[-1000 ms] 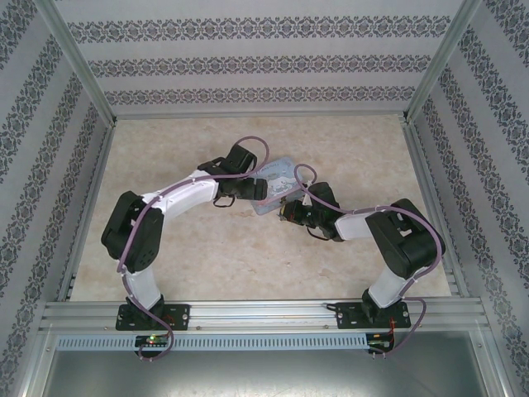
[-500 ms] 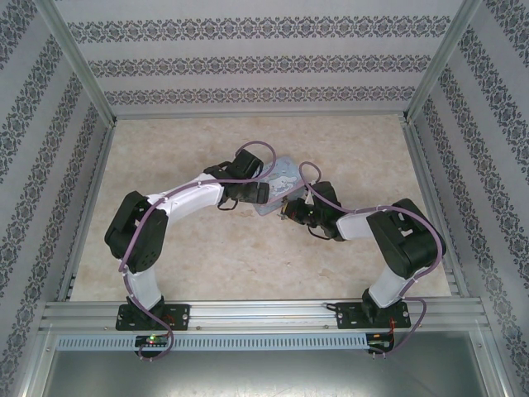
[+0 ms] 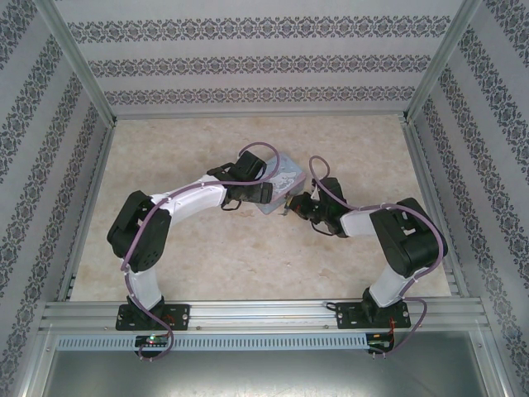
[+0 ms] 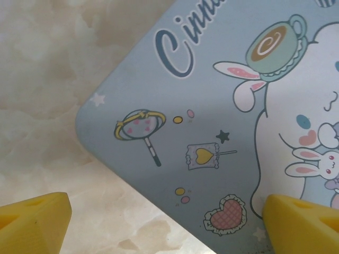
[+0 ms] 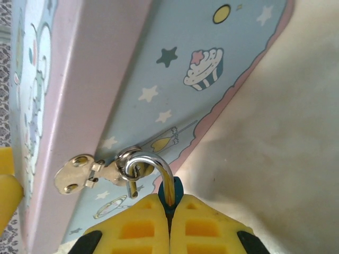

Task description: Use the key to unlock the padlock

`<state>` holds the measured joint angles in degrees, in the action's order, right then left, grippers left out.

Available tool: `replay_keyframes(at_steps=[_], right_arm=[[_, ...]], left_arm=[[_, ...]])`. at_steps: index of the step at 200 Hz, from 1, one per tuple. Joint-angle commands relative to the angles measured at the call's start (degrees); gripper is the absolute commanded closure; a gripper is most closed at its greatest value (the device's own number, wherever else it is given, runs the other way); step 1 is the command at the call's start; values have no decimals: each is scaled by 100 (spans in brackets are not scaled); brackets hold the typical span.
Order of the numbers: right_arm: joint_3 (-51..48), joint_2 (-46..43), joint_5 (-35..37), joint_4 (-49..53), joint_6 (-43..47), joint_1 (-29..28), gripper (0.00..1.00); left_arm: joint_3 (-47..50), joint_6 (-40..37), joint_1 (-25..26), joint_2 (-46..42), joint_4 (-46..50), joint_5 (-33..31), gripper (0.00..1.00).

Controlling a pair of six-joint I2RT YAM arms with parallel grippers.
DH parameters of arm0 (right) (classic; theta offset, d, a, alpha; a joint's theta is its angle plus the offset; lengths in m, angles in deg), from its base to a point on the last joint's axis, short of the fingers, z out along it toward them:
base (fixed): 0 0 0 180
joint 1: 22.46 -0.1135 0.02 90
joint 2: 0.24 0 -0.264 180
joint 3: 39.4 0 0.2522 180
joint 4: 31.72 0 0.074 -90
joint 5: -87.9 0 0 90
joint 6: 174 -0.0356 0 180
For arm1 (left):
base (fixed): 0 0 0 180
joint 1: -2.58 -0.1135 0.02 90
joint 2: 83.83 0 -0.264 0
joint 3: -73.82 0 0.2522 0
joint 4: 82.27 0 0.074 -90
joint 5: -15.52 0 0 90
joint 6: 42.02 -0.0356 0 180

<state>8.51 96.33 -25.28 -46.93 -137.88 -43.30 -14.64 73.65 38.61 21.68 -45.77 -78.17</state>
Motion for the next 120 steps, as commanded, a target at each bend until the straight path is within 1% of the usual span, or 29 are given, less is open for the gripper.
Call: replay_keyframes(at_steps=[1, 59, 84, 120], right_arm=[[293, 78, 29, -118, -97, 185, 100], [900, 483, -353, 61, -136, 635, 100], [781, 432, -393, 119, -66, 771, 100], [351, 117, -459, 84, 16, 1041, 100]], left_arm=[[293, -226, 88, 422, 626, -107, 7], [315, -198, 91, 574, 609, -19, 8], [333, -156, 98, 563, 611, 24, 8], [332, -124, 97, 441, 610, 125, 8]])
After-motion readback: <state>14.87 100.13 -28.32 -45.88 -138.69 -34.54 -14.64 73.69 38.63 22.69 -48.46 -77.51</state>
